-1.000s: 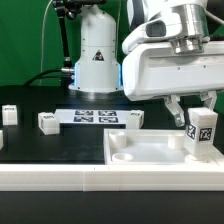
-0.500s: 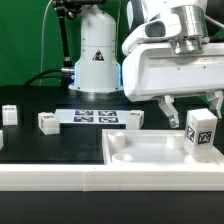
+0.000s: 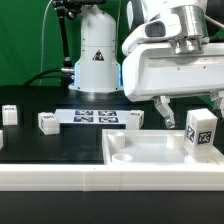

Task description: Assemble one leg

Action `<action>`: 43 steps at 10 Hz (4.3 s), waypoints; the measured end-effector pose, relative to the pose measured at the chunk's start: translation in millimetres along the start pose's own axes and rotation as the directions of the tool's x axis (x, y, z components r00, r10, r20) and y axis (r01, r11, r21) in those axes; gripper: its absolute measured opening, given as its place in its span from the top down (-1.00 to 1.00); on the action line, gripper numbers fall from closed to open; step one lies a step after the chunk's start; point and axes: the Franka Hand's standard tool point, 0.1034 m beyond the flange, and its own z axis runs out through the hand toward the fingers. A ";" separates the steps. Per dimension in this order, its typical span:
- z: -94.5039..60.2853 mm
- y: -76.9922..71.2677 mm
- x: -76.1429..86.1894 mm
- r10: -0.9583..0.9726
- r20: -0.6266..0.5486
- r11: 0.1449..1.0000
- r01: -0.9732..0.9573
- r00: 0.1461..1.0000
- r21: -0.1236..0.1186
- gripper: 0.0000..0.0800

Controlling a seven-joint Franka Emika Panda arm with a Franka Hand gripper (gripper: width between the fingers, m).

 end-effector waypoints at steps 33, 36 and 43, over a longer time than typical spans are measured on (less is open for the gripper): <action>3.6 12.6 23.4 0.585 0.275 0.808 -0.575 0.763 -0.126 0.27; 2.0 15.2 19.3 0.809 0.211 0.585 -0.784 0.548 -0.208 0.27; -0.2 12.9 12.0 0.989 0.082 0.143 -0.942 0.124 -0.304 0.25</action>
Offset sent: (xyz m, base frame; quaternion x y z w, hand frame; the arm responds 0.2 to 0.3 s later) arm 0.0000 0.0000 0.0000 0.0000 0.0000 0.0000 1.0000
